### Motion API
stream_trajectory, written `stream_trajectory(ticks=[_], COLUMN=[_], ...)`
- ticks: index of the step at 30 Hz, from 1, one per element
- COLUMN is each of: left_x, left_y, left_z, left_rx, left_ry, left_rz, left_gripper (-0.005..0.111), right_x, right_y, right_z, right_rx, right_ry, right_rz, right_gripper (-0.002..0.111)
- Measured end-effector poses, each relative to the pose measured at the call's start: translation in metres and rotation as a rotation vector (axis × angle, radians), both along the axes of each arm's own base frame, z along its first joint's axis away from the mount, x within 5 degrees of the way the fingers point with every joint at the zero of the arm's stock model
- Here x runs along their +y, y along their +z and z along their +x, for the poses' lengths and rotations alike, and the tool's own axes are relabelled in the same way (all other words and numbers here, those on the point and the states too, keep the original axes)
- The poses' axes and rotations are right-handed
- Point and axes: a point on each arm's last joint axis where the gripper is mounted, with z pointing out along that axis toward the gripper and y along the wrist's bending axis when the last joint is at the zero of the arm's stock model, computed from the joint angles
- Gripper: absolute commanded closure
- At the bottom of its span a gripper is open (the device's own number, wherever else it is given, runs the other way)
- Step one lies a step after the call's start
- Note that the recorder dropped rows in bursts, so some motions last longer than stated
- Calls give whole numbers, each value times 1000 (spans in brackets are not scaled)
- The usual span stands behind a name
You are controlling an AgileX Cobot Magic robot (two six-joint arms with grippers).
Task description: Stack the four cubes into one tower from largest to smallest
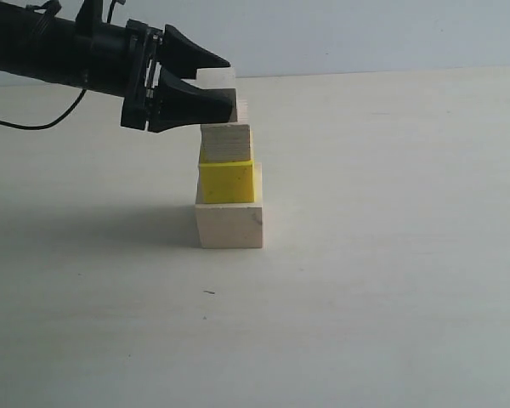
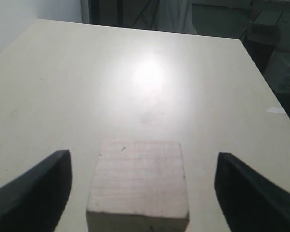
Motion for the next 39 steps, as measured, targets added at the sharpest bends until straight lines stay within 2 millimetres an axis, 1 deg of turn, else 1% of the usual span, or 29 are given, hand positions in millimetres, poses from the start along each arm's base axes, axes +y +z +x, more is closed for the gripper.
stream_trajectory(ticks=[6, 9, 14, 17, 20, 25, 27, 29, 32, 35, 37, 39], left_x=[0, 0, 2, 5, 9, 20, 26, 33, 43, 51, 55, 59], left_y=[0, 6, 28, 42, 60, 93, 104, 118, 137, 150, 156, 160], left_z=[0, -1, -6, -10, -16, -29, -33, -39, -50, -57, -61, -63], left_rx=[9, 2, -47, -81, -123, -211, -243, -284, -342, -387, -401, -364], left_ry=[5, 11, 21, 31, 41, 59, 73, 87, 110, 133, 145, 165], left_rz=[-3, -15, -46, -62, -77, -96, -102, -108, -116, -120, -122, -124], left_gripper=[27, 27, 27, 31, 42, 71, 87, 107, 107, 107, 107, 107], right_x=[0, 0, 0, 0, 0, 0, 0, 0, 0, 0, 0, 0], right_y=[0, 0, 0, 0, 0, 0, 0, 0, 0, 0, 0, 0], right_z=[0, 0, 0, 0, 0, 0, 0, 0, 0, 0, 0, 0], right_rx=[0, 0, 0, 0, 0, 0, 0, 0, 0, 0, 0, 0], right_ry=[0, 0, 0, 0, 0, 0, 0, 0, 0, 0, 0, 0], right_rz=[0, 0, 0, 0, 0, 0, 0, 0, 0, 0, 0, 0], right_gripper=[108, 108, 108, 108, 108, 108, 108, 108, 108, 108, 108, 108])
